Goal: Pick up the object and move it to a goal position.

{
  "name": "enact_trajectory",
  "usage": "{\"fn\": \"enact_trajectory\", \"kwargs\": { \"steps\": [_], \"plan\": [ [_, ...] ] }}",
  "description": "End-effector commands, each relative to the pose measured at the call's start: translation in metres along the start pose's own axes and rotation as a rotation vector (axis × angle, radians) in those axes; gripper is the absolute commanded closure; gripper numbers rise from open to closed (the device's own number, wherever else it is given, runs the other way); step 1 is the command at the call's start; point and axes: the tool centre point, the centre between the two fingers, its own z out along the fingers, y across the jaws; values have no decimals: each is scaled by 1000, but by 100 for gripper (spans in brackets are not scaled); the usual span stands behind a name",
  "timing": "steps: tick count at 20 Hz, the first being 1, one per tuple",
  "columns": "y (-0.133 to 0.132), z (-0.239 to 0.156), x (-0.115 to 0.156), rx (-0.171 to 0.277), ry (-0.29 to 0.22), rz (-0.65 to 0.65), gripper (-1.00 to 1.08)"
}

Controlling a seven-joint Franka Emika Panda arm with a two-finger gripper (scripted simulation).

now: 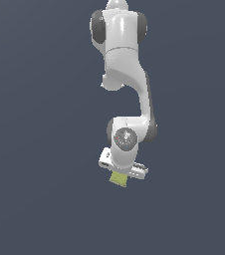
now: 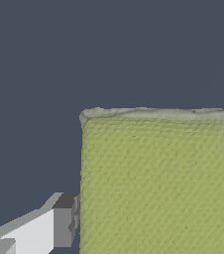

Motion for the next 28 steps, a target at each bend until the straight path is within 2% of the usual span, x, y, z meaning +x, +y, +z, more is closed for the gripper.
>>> {"fn": "enact_trajectory", "kwargs": {
  "steps": [1, 16, 28],
  "plan": [
    [0, 0, 1, 0, 1, 0, 108],
    [3, -1, -6, 0, 1, 1, 108],
    [18, -4, -46, 0, 1, 1, 108]
  ]
}}
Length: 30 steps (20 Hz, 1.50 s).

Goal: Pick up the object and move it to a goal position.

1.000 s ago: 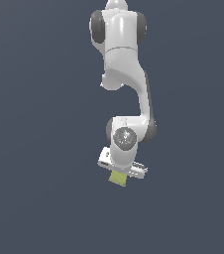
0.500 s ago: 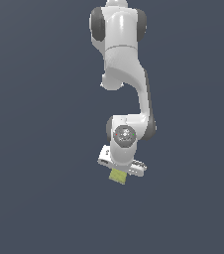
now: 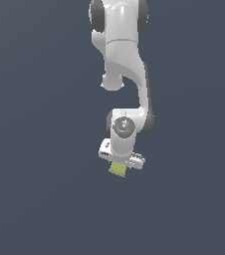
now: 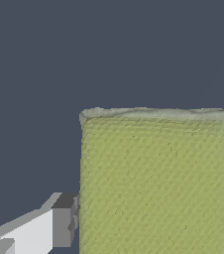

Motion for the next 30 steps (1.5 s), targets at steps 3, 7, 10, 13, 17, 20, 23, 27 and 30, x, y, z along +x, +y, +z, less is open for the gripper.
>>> {"fn": "enact_trajectory", "kwargs": {
  "steps": [3, 7, 10, 13, 17, 20, 23, 27, 30],
  "plan": [
    [8, -3, -22, 1, 2, 0, 108],
    [16, -4, -44, 1, 2, 0, 108],
    [23, -5, -61, 1, 2, 0, 108],
    [30, -7, -79, 1, 2, 0, 108],
    [39, -9, -104, 1, 2, 0, 108],
    [46, -10, -123, 1, 2, 0, 108],
    [53, -11, -140, 1, 2, 0, 108],
    [59, -13, -158, 1, 2, 0, 108],
    [63, -13, -168, 1, 2, 0, 108]
  ]
}}
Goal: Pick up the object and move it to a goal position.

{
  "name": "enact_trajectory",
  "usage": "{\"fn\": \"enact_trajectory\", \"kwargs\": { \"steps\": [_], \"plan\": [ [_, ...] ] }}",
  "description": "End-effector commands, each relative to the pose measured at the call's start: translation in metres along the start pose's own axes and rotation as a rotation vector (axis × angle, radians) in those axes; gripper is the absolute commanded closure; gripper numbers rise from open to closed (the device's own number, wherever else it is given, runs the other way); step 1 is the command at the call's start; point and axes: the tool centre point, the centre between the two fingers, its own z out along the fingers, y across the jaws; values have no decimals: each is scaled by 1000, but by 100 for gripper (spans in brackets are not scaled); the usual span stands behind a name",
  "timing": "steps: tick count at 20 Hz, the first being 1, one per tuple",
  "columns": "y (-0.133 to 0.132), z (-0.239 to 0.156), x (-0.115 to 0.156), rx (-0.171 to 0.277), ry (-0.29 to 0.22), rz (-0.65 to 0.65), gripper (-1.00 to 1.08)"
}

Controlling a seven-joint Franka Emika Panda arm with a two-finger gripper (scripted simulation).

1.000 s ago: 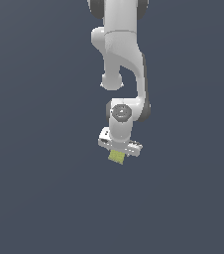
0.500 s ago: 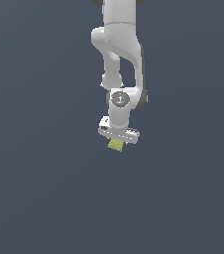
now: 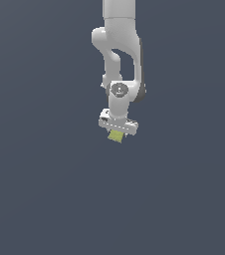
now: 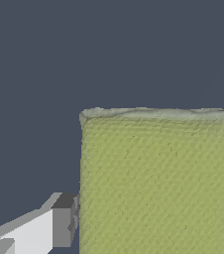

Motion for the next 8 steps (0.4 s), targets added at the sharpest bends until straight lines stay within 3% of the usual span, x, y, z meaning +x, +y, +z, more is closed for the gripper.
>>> {"fn": "enact_trajectory", "kwargs": {
  "steps": [1, 8],
  "plan": [
    [3, -1, -8, 1, 1, 0, 108],
    [6, -2, -17, 1, 1, 0, 108]
  ]
}}
